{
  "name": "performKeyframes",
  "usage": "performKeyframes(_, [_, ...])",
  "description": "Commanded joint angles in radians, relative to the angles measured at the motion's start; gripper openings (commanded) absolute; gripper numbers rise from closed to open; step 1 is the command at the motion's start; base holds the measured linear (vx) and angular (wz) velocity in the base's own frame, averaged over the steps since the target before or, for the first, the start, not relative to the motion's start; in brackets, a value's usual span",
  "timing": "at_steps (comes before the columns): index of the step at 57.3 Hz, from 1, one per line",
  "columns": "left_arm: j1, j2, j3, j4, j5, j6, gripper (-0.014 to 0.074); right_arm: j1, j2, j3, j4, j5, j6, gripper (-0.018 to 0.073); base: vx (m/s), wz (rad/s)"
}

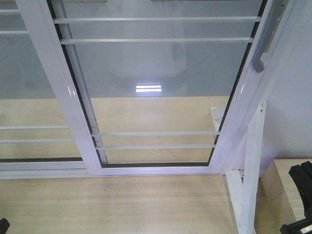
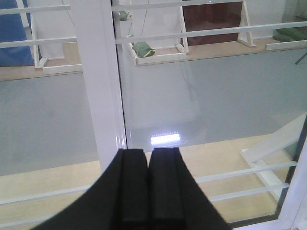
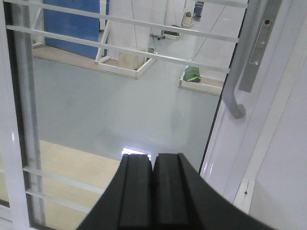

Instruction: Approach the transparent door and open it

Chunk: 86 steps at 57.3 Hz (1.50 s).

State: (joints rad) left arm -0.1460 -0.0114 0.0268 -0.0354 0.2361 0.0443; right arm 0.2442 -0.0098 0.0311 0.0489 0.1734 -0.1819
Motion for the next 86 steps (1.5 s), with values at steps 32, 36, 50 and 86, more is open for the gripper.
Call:
performKeyframes(32, [-0.015, 0.011, 0.023, -0.009, -0.051, -0.001, 0.0000, -0.005, 0.064, 0.011, -0.003, -0.079, -0.006, 0.0000, 0.07, 0.00])
performKeyframes(36, [-0.015, 0.009, 0.023, -0.009, -0.047, -0.001, 0.0000, -0.005, 0.068, 0.011, -0.003, -0.077, -0.006, 0.0000, -0.01, -0.01])
performKeyframes(50, [-0.015, 0.009, 0.023, -0.009, -0.045, -0.001, 0.0000, -0.005, 0.068, 0.011, -0.003, -0.077, -0.006, 0.0000, 0.01, 0.01])
performKeyframes(86, [-0.015, 0.009, 0.023, -0.009, -0.045, -0.001, 0.0000, -0.005, 0.067, 0.011, -0.003, -0.077, -0.005, 0.0000, 0.01, 0.00])
